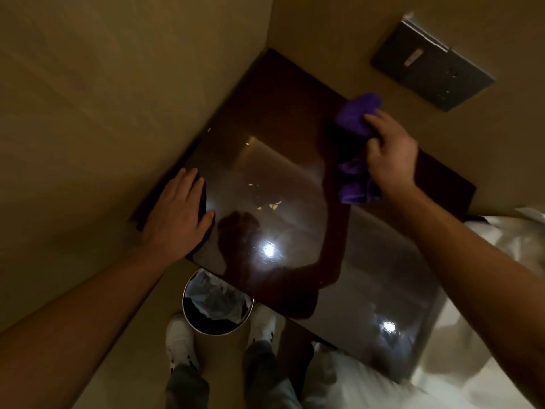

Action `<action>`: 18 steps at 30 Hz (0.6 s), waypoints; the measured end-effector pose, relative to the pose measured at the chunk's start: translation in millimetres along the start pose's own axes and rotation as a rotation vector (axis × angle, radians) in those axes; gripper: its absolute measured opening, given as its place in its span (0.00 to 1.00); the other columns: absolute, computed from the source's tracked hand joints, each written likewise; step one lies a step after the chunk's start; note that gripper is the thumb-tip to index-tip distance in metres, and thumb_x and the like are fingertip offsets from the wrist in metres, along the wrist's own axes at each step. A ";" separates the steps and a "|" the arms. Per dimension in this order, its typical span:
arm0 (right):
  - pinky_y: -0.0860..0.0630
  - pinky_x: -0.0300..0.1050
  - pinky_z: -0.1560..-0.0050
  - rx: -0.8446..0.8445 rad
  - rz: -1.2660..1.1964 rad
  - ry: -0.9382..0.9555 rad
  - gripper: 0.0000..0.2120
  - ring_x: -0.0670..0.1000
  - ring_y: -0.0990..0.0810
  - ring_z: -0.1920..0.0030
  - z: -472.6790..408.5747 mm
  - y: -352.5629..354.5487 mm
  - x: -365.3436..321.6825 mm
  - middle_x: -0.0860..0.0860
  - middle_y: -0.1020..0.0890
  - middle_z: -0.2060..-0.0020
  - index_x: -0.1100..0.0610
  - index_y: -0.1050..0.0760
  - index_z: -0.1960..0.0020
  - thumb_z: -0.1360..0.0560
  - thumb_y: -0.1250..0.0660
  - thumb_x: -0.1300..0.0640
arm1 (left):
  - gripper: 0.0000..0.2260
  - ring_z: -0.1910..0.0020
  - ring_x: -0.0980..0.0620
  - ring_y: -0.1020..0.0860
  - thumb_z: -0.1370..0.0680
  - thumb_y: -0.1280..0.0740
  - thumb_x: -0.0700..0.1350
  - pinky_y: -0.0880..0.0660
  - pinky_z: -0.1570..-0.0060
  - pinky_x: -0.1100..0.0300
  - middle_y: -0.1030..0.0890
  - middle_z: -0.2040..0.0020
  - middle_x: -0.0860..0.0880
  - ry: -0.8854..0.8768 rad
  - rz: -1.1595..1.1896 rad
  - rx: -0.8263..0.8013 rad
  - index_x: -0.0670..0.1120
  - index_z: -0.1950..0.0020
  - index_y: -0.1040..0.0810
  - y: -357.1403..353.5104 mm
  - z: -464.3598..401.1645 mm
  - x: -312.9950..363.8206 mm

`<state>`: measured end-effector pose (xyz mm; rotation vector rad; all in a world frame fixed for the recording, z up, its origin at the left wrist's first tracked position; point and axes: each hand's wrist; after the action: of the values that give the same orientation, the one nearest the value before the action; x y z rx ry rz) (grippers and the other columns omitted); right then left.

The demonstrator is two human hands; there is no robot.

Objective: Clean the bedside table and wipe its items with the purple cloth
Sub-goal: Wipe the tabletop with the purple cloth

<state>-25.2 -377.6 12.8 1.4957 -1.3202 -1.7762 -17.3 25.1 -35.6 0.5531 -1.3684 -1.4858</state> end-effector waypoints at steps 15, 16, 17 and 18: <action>0.42 0.57 0.20 -0.191 -0.078 0.087 0.28 0.64 0.36 0.21 36.0 -85.3 -68.0 0.62 0.30 0.24 0.61 0.29 0.25 0.26 0.35 0.66 | 0.27 0.19 0.39 0.46 0.17 0.41 0.48 0.40 0.23 0.43 0.42 0.19 0.38 0.065 0.009 -0.007 0.34 0.22 0.39 -1.2 -7.2 14.6; 0.41 0.58 0.21 -0.208 -0.099 0.116 0.29 0.64 0.36 0.21 40.6 -95.7 -87.7 0.62 0.30 0.24 0.60 0.28 0.25 0.26 0.34 0.66 | 0.27 0.19 0.40 0.46 0.18 0.39 0.47 0.40 0.23 0.44 0.43 0.19 0.39 0.074 0.014 -0.010 0.35 0.22 0.39 1.3 -7.1 12.4; 0.41 0.58 0.21 -0.229 -0.116 0.146 0.29 0.64 0.36 0.21 44.4 -104.9 -104.7 0.61 0.30 0.24 0.60 0.28 0.25 0.27 0.34 0.66 | 0.28 0.19 0.41 0.46 0.18 0.38 0.46 0.39 0.23 0.44 0.43 0.19 0.39 0.074 0.012 -0.013 0.35 0.22 0.39 3.8 -6.9 9.5; 0.41 0.59 0.21 -0.247 -0.120 0.171 0.30 0.64 0.36 0.21 47.2 -112.1 -116.5 0.61 0.29 0.24 0.60 0.28 0.25 0.27 0.34 0.66 | 0.28 0.19 0.41 0.46 0.18 0.37 0.45 0.40 0.23 0.45 0.43 0.19 0.39 0.063 0.006 -0.020 0.35 0.21 0.39 4.3 -8.1 8.3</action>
<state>-9.4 -216.0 -32.0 1.5729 -0.9095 -1.7659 -12.2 14.7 -31.4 0.5778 -1.3036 -1.4633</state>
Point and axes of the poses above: each hand's wrist, its own z-axis away from the middle knuckle, its own y-axis out of the back of the hand, x = y × z
